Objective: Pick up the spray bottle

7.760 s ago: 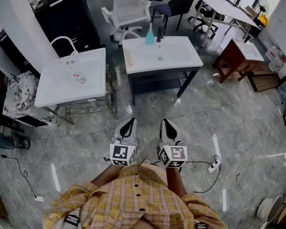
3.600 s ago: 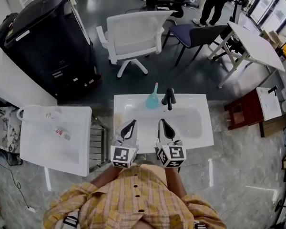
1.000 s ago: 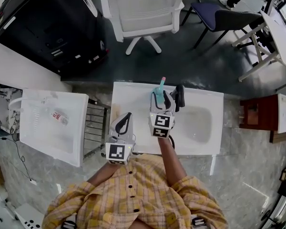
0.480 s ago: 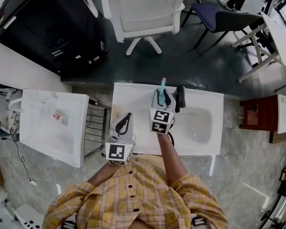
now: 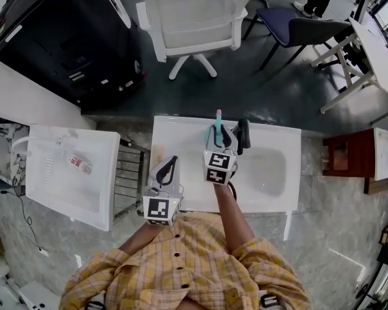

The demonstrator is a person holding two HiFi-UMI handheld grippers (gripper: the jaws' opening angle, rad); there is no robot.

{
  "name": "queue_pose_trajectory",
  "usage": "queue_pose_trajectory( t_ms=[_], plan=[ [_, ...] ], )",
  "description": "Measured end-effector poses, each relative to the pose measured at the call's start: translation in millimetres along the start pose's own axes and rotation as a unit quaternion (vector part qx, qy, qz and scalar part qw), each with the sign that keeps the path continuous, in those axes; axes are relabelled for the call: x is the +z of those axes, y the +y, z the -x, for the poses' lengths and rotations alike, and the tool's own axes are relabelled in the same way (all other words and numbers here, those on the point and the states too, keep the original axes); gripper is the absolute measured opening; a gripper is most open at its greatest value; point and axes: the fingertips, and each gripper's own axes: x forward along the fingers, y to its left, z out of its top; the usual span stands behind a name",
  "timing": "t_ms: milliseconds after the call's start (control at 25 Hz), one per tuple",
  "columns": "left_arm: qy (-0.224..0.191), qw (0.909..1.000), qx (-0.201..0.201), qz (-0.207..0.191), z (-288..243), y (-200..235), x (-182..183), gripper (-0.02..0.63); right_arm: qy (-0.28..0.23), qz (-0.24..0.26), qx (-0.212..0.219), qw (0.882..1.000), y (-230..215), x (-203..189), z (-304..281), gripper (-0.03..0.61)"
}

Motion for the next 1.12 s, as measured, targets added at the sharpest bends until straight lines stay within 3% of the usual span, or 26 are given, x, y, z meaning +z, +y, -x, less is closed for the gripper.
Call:
queue_pose_trajectory(
  t_ms=[520,1120],
  plan=[
    [-0.028,0.9995,-0.011,0.001,20,3,15,0.000,-0.032,0.003,0.010,0.999,15,30,34,0.089],
    [-0.055,0.9978,-0.036,-0.005,78,7,37,-0.002,-0.076,-0.031,0.018,0.996,43,55,115,0.089]
  ],
)
